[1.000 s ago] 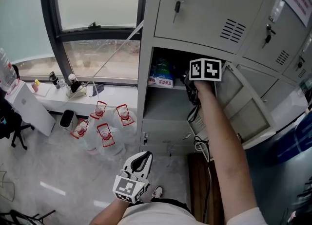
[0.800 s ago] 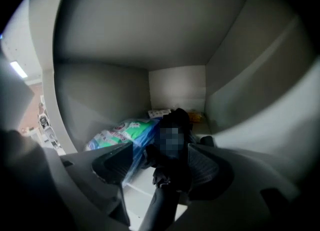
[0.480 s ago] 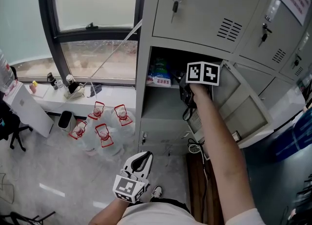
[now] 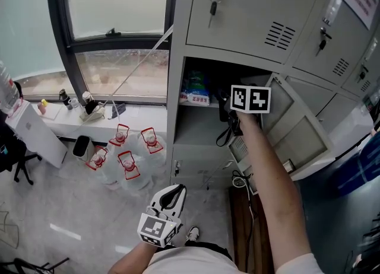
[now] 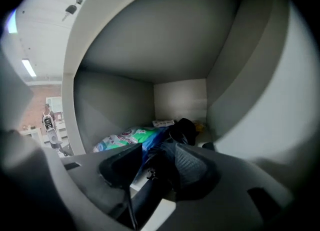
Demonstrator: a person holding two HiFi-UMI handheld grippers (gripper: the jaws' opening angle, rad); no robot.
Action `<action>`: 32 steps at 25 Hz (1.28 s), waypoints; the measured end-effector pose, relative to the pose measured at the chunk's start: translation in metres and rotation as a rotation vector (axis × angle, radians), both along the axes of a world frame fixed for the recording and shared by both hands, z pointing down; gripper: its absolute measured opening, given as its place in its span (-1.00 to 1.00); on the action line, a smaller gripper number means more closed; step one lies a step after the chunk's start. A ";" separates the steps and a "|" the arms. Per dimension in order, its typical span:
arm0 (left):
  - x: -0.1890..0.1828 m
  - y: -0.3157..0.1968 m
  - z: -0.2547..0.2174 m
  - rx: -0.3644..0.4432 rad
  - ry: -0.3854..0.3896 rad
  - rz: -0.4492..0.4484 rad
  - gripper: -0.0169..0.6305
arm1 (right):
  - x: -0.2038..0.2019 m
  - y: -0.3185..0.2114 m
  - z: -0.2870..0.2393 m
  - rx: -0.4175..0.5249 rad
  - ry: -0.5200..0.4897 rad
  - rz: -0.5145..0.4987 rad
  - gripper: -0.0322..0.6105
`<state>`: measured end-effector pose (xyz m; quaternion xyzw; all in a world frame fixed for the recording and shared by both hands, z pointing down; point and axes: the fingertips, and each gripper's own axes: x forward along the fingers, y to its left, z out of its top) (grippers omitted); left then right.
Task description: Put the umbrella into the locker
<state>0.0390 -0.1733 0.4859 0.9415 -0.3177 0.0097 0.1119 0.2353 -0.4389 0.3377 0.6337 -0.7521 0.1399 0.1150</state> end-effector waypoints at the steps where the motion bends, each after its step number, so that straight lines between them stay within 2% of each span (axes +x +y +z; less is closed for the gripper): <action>1: 0.001 0.000 0.000 -0.001 -0.001 0.002 -0.83 | 0.001 0.001 -0.001 0.007 0.006 0.002 -0.24; 4: 0.005 0.000 0.001 -0.002 0.000 0.010 -0.83 | 0.002 0.005 -0.004 0.025 0.046 0.005 -0.32; 7: 0.009 0.000 0.001 0.000 0.004 0.018 -0.83 | -0.002 0.010 -0.011 0.057 0.096 -0.007 -0.53; 10: 0.011 0.000 0.001 0.002 0.004 0.022 -0.83 | -0.006 0.015 -0.016 0.076 0.141 -0.021 -0.58; 14: 0.011 -0.001 -0.002 0.013 0.004 0.022 -0.83 | -0.007 0.021 -0.018 0.095 0.145 -0.017 -0.68; 16: 0.009 -0.002 -0.003 0.016 0.000 0.018 -0.83 | -0.008 0.024 -0.019 0.111 0.151 -0.015 -0.81; 23: 0.001 -0.006 -0.007 0.028 -0.015 -0.002 -0.83 | -0.019 0.044 -0.025 0.204 0.201 -0.094 -0.84; 32: -0.013 -0.016 -0.008 0.044 -0.030 -0.035 -0.83 | -0.024 0.073 -0.024 0.243 0.155 -0.134 -0.84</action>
